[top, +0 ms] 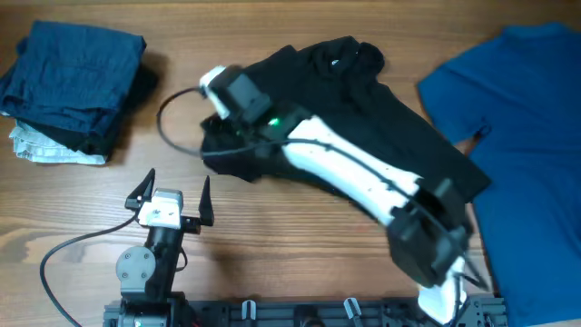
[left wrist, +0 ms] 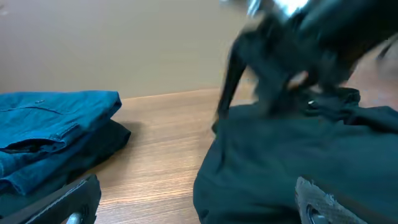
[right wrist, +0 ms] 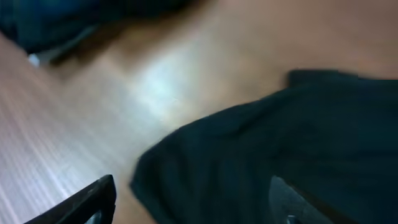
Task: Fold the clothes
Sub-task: 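Drag the black t-shirt with the right gripper to the table center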
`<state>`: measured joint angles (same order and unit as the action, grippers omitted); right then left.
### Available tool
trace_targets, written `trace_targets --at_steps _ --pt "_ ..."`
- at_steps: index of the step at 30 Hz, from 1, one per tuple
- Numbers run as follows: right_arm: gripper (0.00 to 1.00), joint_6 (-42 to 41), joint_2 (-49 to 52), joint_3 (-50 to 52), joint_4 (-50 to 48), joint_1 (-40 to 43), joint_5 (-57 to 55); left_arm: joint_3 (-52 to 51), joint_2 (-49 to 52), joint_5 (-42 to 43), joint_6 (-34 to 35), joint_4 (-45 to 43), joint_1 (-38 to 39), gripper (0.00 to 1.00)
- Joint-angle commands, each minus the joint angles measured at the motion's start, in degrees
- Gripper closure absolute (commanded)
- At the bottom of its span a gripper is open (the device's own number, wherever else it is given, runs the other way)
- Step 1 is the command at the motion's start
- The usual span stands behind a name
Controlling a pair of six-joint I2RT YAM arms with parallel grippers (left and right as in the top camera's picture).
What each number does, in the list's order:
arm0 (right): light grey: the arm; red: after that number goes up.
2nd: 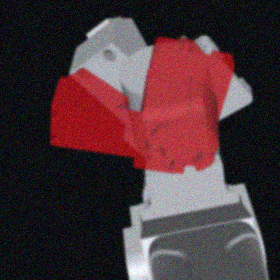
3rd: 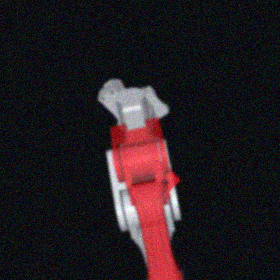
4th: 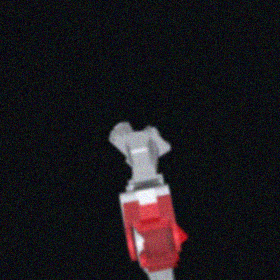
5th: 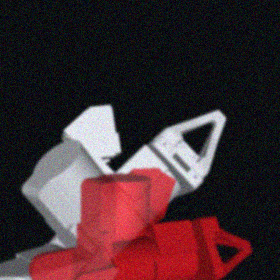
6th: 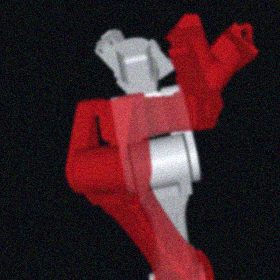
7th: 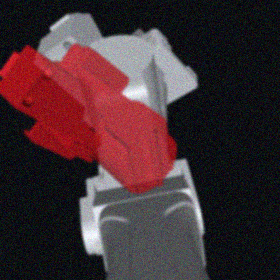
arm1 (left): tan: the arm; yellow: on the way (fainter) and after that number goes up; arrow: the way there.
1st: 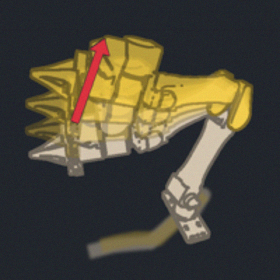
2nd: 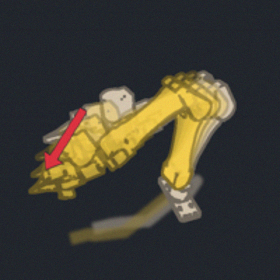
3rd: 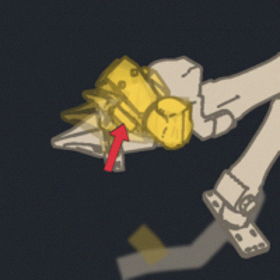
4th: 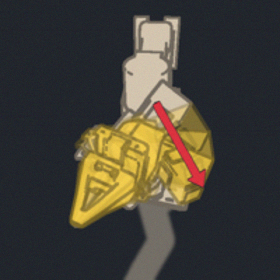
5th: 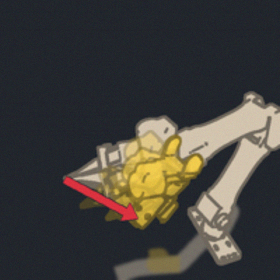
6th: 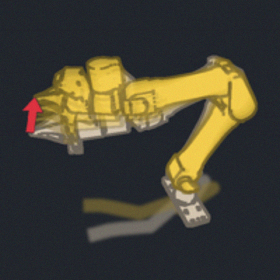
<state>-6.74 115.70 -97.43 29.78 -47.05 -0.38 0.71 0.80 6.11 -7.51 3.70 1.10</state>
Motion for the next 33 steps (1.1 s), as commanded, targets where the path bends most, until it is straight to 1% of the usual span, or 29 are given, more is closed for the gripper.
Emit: trace_targets --at_steps 1,2,3,4,7,10,12,16,17,22,24,30,33 --pt "0.37 2.4 -5.4 -1.4 2.9 5.9 -4.2 -0.3 -0.4 0.9 -1.1 0.0 -0.2 0.00" --pt "0.49 3.2 -5.5 -1.4 3.7 8.2 -3.5 -0.3 -0.4 0.9 -1.1 0.0 -0.2 0.00" --pt "0.55 4.1 -5.5 -1.4 4.0 9.7 -2.2 -0.3 -0.4 0.9 -1.1 0.0 -0.2 0.00" --pt "0.56 4.9 -5.4 -1.4 4.0 12.3 -0.8 -0.3 -0.4 0.9 -1.1 0.0 -0.2 0.00" --pt "0.55 5.3 -5.4 -1.4 2.2 18.9 -0.7 -0.3 -0.4 0.9 -1.1 0.0 -0.2 0.00" --pt "0.62 5.2 -5.3 -1.4 0.0 26.5 -0.3 -0.3 -0.4 0.9 -1.1 0.0 -0.2 0.00" --pt "0.64 4.6 -4.4 -1.3 -1.0 31.0 3.1 -0.3 -0.4 0.9 -1.1 0.0 -0.2 0.00" --pt "0.63 -1.4 0.0 -1.2 -2.2 34.8 5.8 -0.3 -0.4 0.9 -1.1 0.0 -0.2 0.00" --pt "0.60 -2.7 1.3 -1.2 -2.6 35.0 5.8 -0.3 -0.4 0.9 -1.1 0.0 -0.2 0.00" --pt "0.58 -9.1 9.9 -1.2 -7.7 35.2 5.9 -0.3 -0.4 0.9 -1.1 0.0 -0.2 0.00" --pt "0.59 -14.0 13.3 -1.2 -8.6 35.2 3.4 -0.3 -0.4 0.9 -1.1 0.0 -0.2 0.00" --pt "0.58 -15.0 16.5 -0.7 -10.8 35.1 3.0 -0.3 -0.4 0.9 -1.1 0.0 -0.2 0.00" --pt "0.58 -17.2 17.3 -0.4 -12.5 35.1 3.4 -0.3 -0.4 0.9 -1.1 0.0 -0.2 0.00"
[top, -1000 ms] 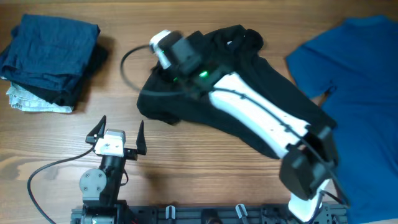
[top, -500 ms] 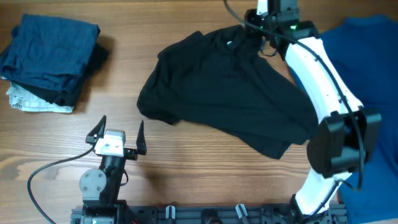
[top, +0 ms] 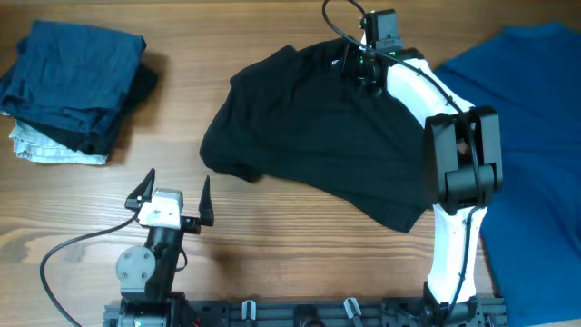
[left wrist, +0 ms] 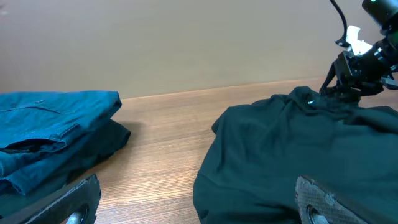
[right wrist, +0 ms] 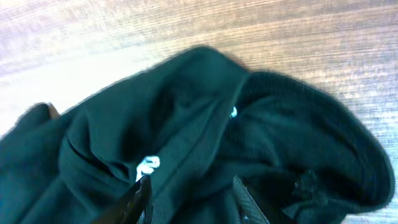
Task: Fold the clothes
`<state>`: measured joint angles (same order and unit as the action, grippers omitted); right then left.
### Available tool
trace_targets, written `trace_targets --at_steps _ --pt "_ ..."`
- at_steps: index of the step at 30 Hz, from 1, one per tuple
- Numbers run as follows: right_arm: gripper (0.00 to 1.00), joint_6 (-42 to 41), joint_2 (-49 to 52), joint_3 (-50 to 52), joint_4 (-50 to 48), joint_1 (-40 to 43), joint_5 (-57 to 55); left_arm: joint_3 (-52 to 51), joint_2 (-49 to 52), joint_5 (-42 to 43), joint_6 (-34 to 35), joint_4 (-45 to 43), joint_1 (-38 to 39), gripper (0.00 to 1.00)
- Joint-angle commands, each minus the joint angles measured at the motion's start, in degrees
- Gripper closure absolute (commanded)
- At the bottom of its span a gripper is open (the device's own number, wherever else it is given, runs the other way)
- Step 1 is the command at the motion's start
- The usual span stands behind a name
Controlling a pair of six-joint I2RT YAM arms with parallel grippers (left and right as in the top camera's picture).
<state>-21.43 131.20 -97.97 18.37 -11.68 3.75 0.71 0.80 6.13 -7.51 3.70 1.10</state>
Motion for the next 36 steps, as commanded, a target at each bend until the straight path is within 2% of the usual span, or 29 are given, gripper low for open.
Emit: trace_targets --at_steps 1,9,10,13,16,18,24,28,36 --pt "0.58 -3.0 2.3 0.1 -1.8 -0.3 -0.5 -0.3 -0.4 0.9 -1.1 0.0 -0.2 0.00" --pt "0.60 -5.6 4.9 0.1 -5.0 -0.3 0.6 -0.3 -0.4 0.9 -1.1 0.0 -0.2 0.00" --pt "0.64 -5.7 4.9 0.1 -5.6 -0.4 0.8 -0.3 -0.4 0.9 -1.1 0.0 -0.2 0.00" --pt "0.85 -5.7 4.9 0.1 -6.9 -0.3 1.0 -0.3 -0.4 0.9 -1.1 0.0 -0.2 0.00" --pt "0.96 -5.7 4.9 0.1 -7.9 -0.3 1.0 -0.3 -0.4 0.9 -1.1 0.0 -0.2 0.00" --pt "0.96 -5.2 4.9 0.1 -9.6 -0.3 1.0 -0.3 -0.4 0.9 -1.1 0.0 -0.2 0.00" --pt "0.96 8.2 4.9 -4.7 -10.0 -0.3 -2.8 -0.3 -0.4 0.9 -1.1 0.0 -0.2 0.00" --pt "0.96 12.8 4.9 -6.8 -11.1 0.8 -6.3 -0.3 -0.4 0.9 -1.1 0.0 -0.2 0.00" --pt "0.96 17.5 5.5 -6.8 -25.0 5.4 -7.4 -0.3 -0.4 0.9 -1.1 0.0 -0.2 0.00"
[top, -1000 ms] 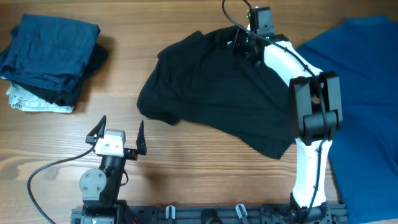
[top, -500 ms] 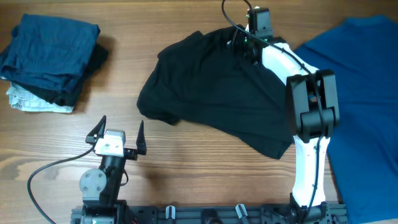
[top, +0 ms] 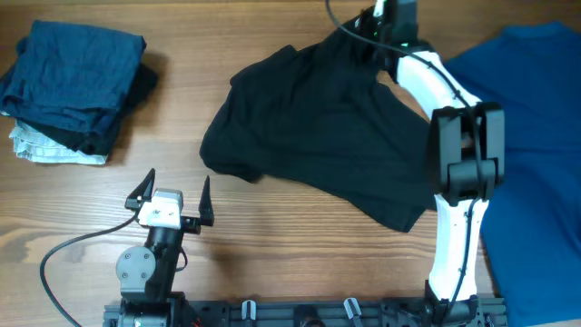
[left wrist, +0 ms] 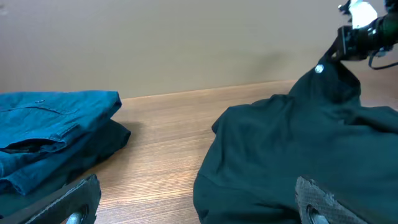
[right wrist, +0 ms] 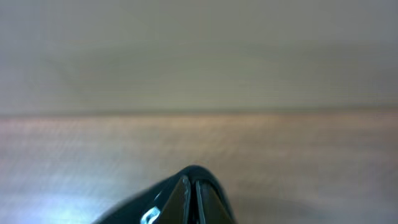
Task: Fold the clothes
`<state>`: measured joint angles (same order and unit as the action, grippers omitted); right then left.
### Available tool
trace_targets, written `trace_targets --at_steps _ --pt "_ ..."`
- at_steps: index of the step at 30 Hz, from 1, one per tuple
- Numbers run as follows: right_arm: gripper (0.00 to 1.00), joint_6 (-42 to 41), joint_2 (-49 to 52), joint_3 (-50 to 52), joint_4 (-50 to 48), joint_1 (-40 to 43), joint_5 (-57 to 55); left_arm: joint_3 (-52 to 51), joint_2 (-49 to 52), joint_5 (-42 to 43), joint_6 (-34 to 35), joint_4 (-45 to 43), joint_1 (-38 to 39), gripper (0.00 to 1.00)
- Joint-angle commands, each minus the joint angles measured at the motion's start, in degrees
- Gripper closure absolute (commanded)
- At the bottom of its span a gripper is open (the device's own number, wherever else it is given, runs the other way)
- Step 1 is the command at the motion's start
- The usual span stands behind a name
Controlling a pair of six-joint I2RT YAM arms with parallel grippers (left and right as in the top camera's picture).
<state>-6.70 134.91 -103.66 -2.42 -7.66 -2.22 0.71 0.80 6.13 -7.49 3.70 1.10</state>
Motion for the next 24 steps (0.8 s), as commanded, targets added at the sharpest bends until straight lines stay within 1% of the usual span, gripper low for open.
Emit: trace_targets --at_steps 1,4,10,12,13,15,17,18,19,20,23,24 --pt "0.96 3.9 2.3 -1.1 -6.6 1.6 -1.5 -0.3 -0.4 0.9 -1.1 0.0 -0.2 0.00" --pt "0.96 6.8 5.0 -1.1 -14.5 1.6 -1.2 -0.3 -0.4 0.9 -1.1 0.0 -0.2 0.00" --pt "0.95 6.7 10.0 -1.1 -22.4 1.7 -1.7 -0.3 -0.4 0.9 -1.1 0.0 -0.2 0.00" --pt "0.68 6.8 9.1 -1.5 -23.5 1.7 -2.4 -0.3 -0.4 0.9 -1.1 0.0 -0.2 0.00" --pt "0.67 6.8 7.9 -1.7 -22.7 1.7 -2.6 -0.3 -0.4 0.9 -1.1 0.0 -0.2 0.00" --pt "0.64 6.7 4.0 -1.8 -19.3 1.7 -2.6 -0.3 -0.4 0.9 -1.1 0.0 -0.2 0.00" --pt "0.62 6.7 -0.6 -1.8 -12.0 1.7 -2.6 -0.3 -0.4 0.9 -1.1 0.0 -0.2 0.00" --pt "0.62 6.5 -2.6 -1.8 -5.8 1.8 -2.6 -0.3 -0.4 0.9 -1.1 0.0 -0.2 0.00" --pt "0.59 6.5 -2.8 -1.8 -1.7 1.9 -2.6 -0.3 -0.4 0.9 -1.1 0.0 -0.2 0.00" --pt "0.58 6.4 -2.8 -1.8 2.2 1.9 -2.5 -0.3 -0.4 0.9 -1.1 0.0 -0.2 0.00" --pt "0.59 6.8 -2.1 -1.8 11.0 1.9 -1.1 -0.3 -0.4 0.9 -1.1 0.0 -0.2 0.00" --pt "0.58 7.0 -1.8 -1.8 12.1 1.9 -1.2 -0.3 -0.4 0.9 -1.1 0.0 -0.2 0.00"
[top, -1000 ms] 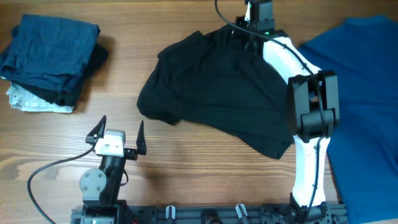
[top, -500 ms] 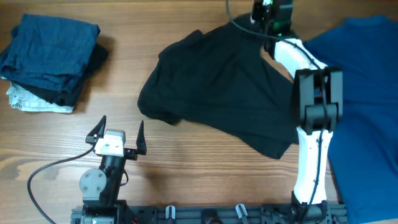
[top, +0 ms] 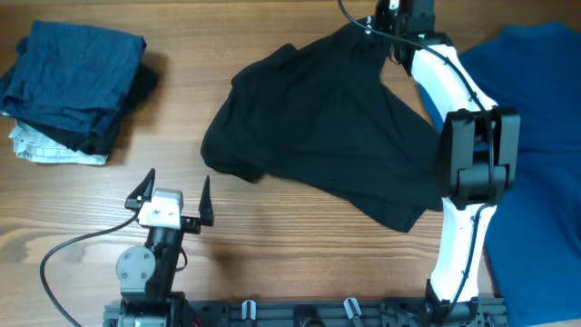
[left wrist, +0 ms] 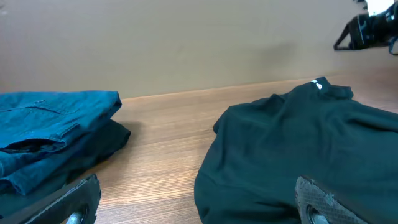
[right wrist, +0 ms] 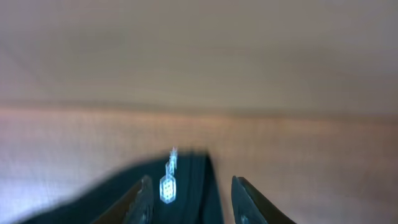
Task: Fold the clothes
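A black shirt lies spread and crumpled across the middle of the table. Its collar points to the far edge. My right gripper is at that far end, open; in the right wrist view the collar's white label shows between its spread fingers, and whether they touch the cloth cannot be told. My left gripper rests open at the near edge, left of the shirt's hem, holding nothing.
A stack of folded blue and dark clothes sits at the far left. A blue shirt lies spread along the right side, partly under the black one. Bare wood runs along the front edge.
My right gripper was shut on the black shirt's collar, holding it up. Now it stands open and the collar lies lower and flatter. The left gripper has not moved.
First my right arm reached across the black shirt, its gripper near the shirt's left edge. Then the gripper was open over the collar at the far side. After that it was shut on the collar, raised toward the far edge; now the collar is released there.
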`<state>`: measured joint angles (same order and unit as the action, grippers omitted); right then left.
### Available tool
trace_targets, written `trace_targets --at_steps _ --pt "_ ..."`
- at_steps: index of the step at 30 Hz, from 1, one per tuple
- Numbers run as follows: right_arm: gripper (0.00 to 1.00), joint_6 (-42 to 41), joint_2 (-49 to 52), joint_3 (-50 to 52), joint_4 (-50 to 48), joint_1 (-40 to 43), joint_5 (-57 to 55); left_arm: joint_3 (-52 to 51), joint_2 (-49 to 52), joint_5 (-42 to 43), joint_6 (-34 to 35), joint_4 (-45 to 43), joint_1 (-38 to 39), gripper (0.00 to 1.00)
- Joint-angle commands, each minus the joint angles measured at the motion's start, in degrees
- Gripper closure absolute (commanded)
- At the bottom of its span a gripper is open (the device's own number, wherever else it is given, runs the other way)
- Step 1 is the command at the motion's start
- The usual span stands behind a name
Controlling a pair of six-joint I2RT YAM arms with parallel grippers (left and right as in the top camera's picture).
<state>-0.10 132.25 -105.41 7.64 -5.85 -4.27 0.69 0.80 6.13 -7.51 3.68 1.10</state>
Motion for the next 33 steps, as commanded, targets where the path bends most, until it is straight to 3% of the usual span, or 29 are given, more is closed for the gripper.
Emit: trace_targets --at_steps 1,3,7,15,16,19,21,33 --pt "0.51 1.9 1.6 0.0 2.5 0.2 0.8 -0.3 -0.4 0.9 -1.1 0.0 -0.2 0.00" --pt "0.44 2.1 3.1 0.0 2.4 0.5 1.5 -0.3 -0.4 0.9 -1.1 0.0 -0.2 0.00" --pt "0.44 2.1 6.2 0.0 3.0 0.6 8.6 -0.3 -0.4 0.9 -1.1 0.0 -0.2 0.00" --pt "0.41 3.1 8.1 0.0 5.3 0.6 7.9 -0.3 -0.4 0.9 -1.1 0.0 -0.2 0.00" --pt "0.43 3.1 8.1 0.0 5.4 0.6 6.6 -0.3 -0.4 0.9 -1.1 0.0 -0.2 0.00" --pt "0.82 3.1 8.1 0.0 6.2 0.7 2.3 -0.3 -0.4 0.9 -1.1 0.0 -0.2 0.00" --pt "0.95 3.1 8.1 0.0 6.5 0.7 -0.5 -0.3 -0.4 0.9 -1.1 0.0 -0.2 0.00" --pt "0.96 7.5 7.6 0.0 0.0 4.7 -3.9 -0.3 -0.4 0.9 -1.1 0.0 -0.2 0.00"
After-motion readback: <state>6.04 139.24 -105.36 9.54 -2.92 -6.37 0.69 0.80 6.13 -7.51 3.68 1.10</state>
